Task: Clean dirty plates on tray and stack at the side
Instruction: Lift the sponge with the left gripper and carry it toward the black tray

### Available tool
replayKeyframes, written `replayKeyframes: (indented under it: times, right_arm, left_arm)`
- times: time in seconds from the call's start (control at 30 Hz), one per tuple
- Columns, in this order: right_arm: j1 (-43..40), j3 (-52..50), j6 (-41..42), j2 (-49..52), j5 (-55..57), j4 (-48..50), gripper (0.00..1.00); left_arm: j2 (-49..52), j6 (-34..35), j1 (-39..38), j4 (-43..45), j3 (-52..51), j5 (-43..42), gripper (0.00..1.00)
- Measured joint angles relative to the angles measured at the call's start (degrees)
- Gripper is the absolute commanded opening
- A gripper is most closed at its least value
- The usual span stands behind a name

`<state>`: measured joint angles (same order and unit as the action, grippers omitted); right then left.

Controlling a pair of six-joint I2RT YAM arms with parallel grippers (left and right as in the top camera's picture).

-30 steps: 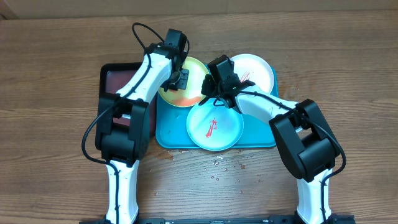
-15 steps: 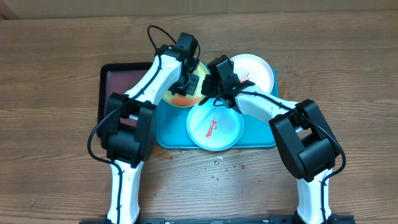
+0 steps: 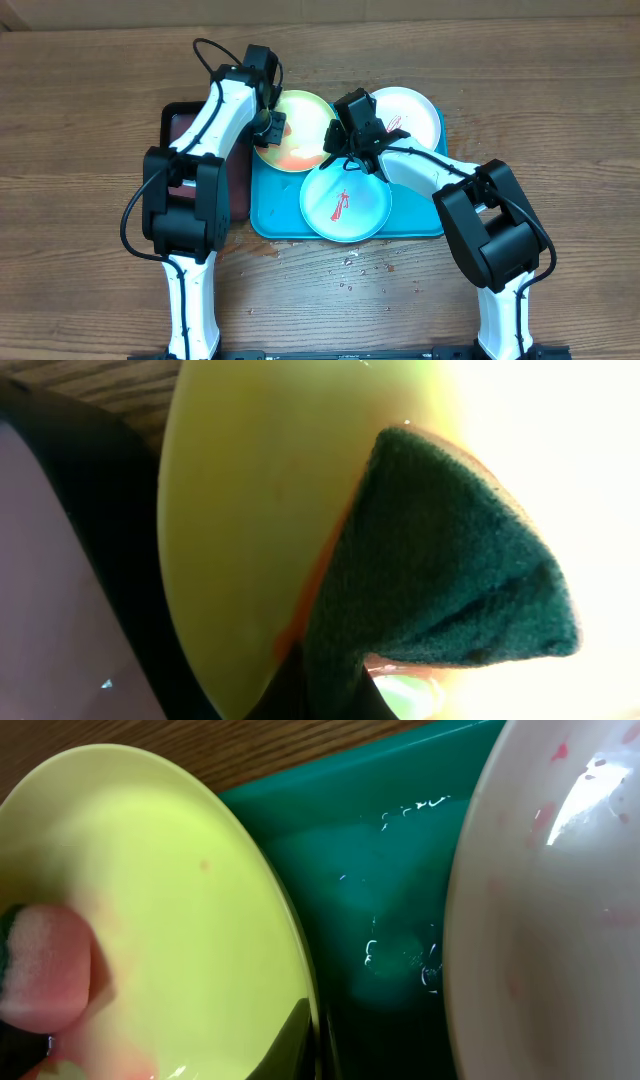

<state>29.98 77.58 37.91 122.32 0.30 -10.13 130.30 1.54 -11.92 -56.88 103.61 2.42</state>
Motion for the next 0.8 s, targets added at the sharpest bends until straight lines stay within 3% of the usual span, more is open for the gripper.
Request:
replayKeyframes:
  times: [0.33, 0.6, 0.8]
  right_arm:
    - [0.0, 0.0, 0.0, 0.0, -0.1, -0.1, 0.04]
    - [0.1, 0.1, 0.0, 0.0, -1.0, -1.0, 0.04]
    - [0.1, 0.1, 0.0, 0.0, -1.4, -1.1, 0.04]
  left_arm:
    - [1.7, 0.2, -3.3, -1.1, 4.5, -3.4, 0.04]
    - [2.7, 0.2, -5.3, -10.1, 20.4, -6.8, 0.04]
    - [2.7, 0.4, -4.4, -20.1, 33.0, -3.1, 0.04]
